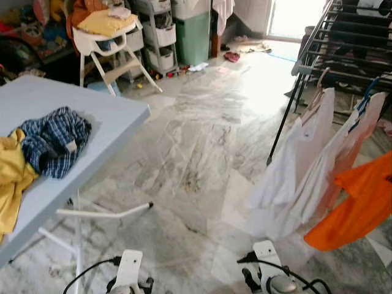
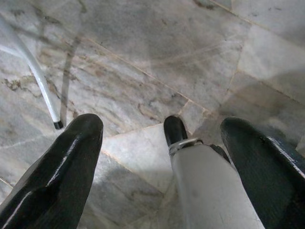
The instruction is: Hang hanger
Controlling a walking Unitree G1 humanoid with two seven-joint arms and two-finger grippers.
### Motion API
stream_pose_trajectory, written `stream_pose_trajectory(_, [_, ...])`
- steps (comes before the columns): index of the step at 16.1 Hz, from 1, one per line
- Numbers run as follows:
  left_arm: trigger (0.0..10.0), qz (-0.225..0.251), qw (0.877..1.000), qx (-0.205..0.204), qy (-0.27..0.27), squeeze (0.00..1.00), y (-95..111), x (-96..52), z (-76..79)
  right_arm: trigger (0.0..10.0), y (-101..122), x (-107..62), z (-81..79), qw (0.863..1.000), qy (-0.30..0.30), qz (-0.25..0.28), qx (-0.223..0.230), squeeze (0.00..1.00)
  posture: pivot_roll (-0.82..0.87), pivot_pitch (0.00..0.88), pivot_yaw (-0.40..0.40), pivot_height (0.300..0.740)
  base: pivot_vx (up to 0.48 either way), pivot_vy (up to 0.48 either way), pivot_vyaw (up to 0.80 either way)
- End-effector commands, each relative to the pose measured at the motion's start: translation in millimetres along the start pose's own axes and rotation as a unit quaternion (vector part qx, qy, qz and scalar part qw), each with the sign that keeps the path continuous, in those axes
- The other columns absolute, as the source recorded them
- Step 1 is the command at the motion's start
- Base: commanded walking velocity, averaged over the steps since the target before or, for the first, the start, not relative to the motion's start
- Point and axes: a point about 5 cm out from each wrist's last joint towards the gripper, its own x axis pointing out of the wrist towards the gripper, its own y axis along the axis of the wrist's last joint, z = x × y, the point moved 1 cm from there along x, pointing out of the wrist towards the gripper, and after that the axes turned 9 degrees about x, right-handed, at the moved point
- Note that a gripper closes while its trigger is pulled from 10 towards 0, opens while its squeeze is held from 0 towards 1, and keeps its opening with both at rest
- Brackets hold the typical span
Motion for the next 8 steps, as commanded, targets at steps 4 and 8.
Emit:
stream_pose_trajectory(4, [10.0, 0.000, 1.000, -0.006, -0.001, 0.00, 1.3, 0.3, -2.5, 10.0, 9.1, 1.1, -4.1, 1.000, 0.011, 0.013, -0.015, 0.00, -0.14, 0.000, 0.052, 0.740, 0.285, 0.000, 0.00])
stream_pose_trajectory(8, [10.0, 0.001, 1.000, -0.007, 0.000, 0.00, 1.8, 0.3, -2.6, 10.0, 7.4, 1.1, -7.5, 1.000, 0.017, 0.012, -0.023, 0.00, -0.14, 0.000, 0.050, 0.740, 0.287, 0.000, 0.00])
